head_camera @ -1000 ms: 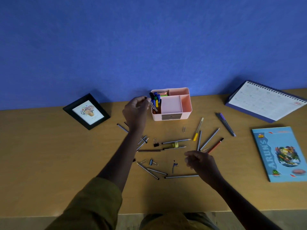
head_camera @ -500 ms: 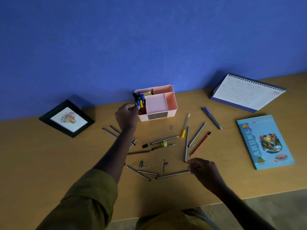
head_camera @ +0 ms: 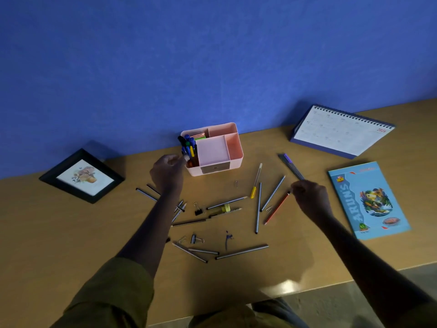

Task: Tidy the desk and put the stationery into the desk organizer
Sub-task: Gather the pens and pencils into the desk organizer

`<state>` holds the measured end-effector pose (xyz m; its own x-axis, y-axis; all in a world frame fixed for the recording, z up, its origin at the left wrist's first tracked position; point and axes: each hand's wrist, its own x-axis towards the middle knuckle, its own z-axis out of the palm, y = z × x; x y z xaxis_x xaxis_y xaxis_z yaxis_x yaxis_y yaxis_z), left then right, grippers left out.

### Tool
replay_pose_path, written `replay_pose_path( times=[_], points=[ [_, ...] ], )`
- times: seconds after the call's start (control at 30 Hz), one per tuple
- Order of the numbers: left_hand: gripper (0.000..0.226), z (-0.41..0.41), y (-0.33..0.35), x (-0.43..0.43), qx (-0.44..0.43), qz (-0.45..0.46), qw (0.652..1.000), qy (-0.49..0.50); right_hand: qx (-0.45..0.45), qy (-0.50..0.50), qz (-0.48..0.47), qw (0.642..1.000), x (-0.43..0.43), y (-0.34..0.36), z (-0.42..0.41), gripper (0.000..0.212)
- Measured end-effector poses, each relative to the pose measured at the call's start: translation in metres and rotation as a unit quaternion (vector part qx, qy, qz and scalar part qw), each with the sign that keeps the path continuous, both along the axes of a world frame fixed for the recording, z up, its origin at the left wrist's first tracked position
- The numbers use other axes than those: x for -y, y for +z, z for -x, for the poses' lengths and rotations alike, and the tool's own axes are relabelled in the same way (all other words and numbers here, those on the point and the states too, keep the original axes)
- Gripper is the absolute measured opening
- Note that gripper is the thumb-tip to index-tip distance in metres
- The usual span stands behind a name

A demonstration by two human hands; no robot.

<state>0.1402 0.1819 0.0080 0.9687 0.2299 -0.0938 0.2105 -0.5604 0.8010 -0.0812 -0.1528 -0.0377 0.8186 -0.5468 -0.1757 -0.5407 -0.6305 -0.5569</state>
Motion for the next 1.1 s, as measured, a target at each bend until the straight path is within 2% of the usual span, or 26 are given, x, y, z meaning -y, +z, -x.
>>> replay_pose_path(
  times=[0.13,0.27,0.63,0.77,0.93,1.1],
  points=[
    [0.032,0.029,-0.002,-0.003,-0.005,0.025,1.0,0.017,-0.042,-0.023,0.05,0.998,0.036,-0.014,-0.037,0.021],
    [0.024,0.067,-0.006,-0.003,-0.021,0.019,0.999,0.02,-0.081,-0.004,0.099,0.992,0.05,-0.018,-0.07,0.028],
    [0.017,0.126,-0.023,-0.012,-0.075,0.036,0.996,0.021,-0.131,0.038,0.129,0.982,0.056,-0.03,-0.109,0.011],
    [0.016,0.132,-0.027,-0.015,-0.09,0.027,0.995,0.018,-0.14,0.025,0.12,0.983,0.058,-0.03,-0.112,0.014],
    [0.016,0.135,-0.027,-0.013,-0.09,0.024,0.996,0.014,-0.115,-0.035,0.048,0.992,0.057,-0.026,-0.109,0.011],
    [0.014,0.134,-0.017,-0.003,-0.098,0.034,0.995,0.008,-0.09,-0.02,0.039,0.995,0.055,-0.013,-0.109,0.005]
  ],
)
